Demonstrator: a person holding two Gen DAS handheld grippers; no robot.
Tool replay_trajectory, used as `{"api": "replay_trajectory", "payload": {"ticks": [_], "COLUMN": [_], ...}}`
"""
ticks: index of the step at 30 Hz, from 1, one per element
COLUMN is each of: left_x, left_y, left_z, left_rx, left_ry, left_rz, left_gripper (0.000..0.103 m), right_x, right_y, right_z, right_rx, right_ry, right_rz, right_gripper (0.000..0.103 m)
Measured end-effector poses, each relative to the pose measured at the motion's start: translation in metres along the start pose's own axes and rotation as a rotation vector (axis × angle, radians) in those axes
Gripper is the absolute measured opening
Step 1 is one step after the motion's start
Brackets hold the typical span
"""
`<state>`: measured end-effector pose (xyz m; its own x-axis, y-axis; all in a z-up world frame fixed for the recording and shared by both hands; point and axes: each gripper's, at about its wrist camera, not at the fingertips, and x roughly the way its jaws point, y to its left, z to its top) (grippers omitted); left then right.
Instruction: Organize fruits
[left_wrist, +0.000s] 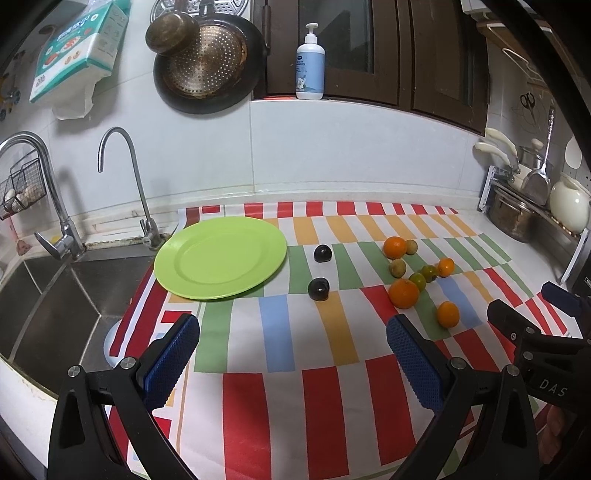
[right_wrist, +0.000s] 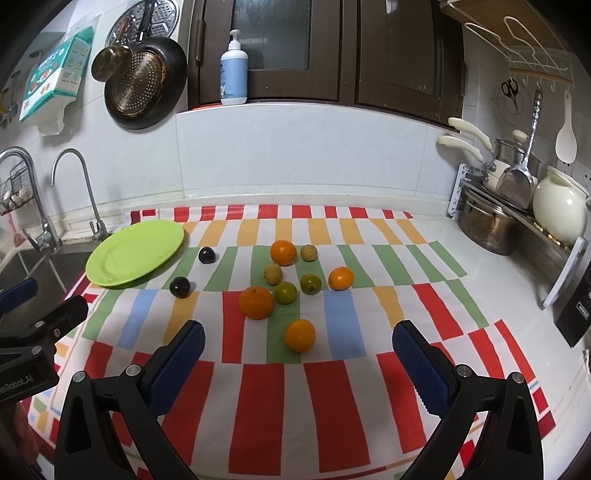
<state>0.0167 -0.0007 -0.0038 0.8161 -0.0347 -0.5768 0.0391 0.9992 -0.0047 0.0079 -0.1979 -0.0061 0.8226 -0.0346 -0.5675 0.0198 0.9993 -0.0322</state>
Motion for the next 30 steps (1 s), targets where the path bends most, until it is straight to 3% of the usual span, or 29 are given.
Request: {"api": "replay_trajectory", "payload": {"ticks": [18,30], "left_x": [0.011,0.037], "left_y": [-0.004,-0.006], "left_z": [0.003,0.015], "left_rx": [0.030,0.066], "left_ry": [0.005,0.026], "left_rz": [-0.019,-0.042], "left_gripper": [0.103,0.103], "right_x": [0.008,0.035], "right_y": [0.001,-0.003], "right_z": [0.000,0.006], "right_rx": [0.001,0.032], "right_ry": [0.011,0.068], "right_rz": [-0.011,-0.022], "right_gripper": [0.103,0.102]}}
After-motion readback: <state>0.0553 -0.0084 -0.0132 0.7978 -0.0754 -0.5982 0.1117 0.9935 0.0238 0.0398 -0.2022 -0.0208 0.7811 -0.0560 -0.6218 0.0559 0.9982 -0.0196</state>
